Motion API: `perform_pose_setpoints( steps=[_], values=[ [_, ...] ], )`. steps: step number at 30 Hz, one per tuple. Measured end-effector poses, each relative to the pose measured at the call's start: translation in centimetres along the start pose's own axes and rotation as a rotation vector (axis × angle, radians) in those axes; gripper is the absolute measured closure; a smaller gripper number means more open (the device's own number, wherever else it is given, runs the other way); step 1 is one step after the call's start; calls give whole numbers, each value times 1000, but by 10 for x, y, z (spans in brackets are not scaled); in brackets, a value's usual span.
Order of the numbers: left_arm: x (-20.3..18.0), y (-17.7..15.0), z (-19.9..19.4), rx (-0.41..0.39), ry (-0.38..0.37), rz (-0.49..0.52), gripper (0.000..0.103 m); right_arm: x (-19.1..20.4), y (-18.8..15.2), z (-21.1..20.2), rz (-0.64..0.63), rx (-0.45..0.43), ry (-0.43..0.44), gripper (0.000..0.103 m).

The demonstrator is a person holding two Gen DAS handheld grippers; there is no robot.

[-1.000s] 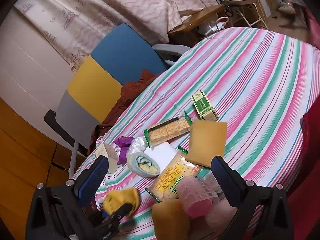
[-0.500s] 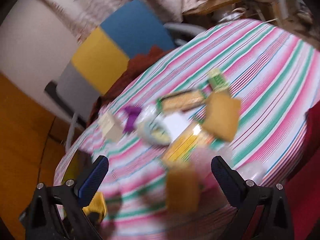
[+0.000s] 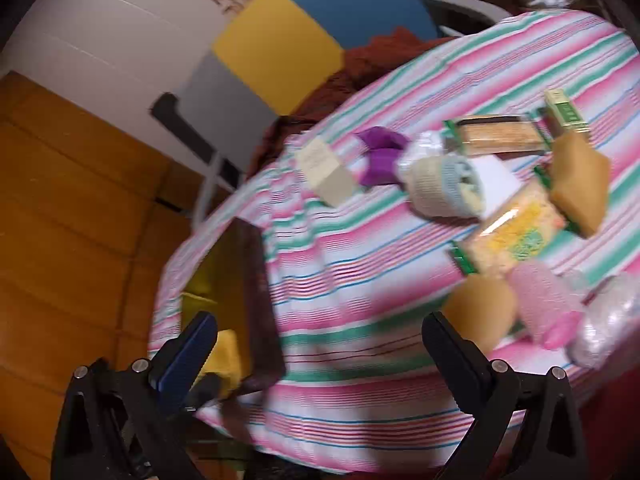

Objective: Organize objects
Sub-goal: 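Grasp the yellow spotted sock with the left gripper and lift it, then carry the sock toward the gold tray while the right gripper grasps the beige sock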

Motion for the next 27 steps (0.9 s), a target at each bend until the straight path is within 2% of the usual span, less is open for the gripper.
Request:
perform_pose_setpoints(
  steps=[1, 2, 4, 7, 10, 12, 17, 20, 25, 27],
  values=[
    [3, 0, -2, -4, 4, -7, 61, -3, -1, 1, -8, -1, -43, 0],
    [7, 0, -4, -9, 13, -13, 61, -10, -3, 3, -16, 5, -129, 0],
    [13, -1, -8, -14, 22, -23, 61, -22, -3, 6, 20, 14, -183, 0],
    [20, -4, -11, -18, 30, -42, 61, -48, -8, 3, 118, 27, -186, 0],
    [23, -5, -13, -19, 30, -52, 61, -70, -12, -1, 234, -2, -170, 0],
    [24, -5, -14, -21, 29, -48, 61, -76, -7, -2, 252, -9, -170, 0],
    [24, -7, -16, -26, 36, -39, 61, -49, 28, -9, 109, -75, -157, 0],
    [23, -8, -15, -16, 41, -33, 61, -34, 46, 0, 30, -72, -181, 0],
    [25, -8, -15, -10, 54, -29, 60, -21, 60, 48, -187, -25, -336, 0],
    [27, -7, -15, -12, 63, -30, 60, -20, 60, 65, -265, 2, -397, 3]
  ],
)
Point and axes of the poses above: each gripper's, at about its wrist camera, not at the fingertips, and z roughly the way its jaws point, x to its left, y to its top, the point moved 3 cm from there along z, roughly the way its jaws point, and after that the axes turned 9 degrees about -x, right-handed, at the moved point
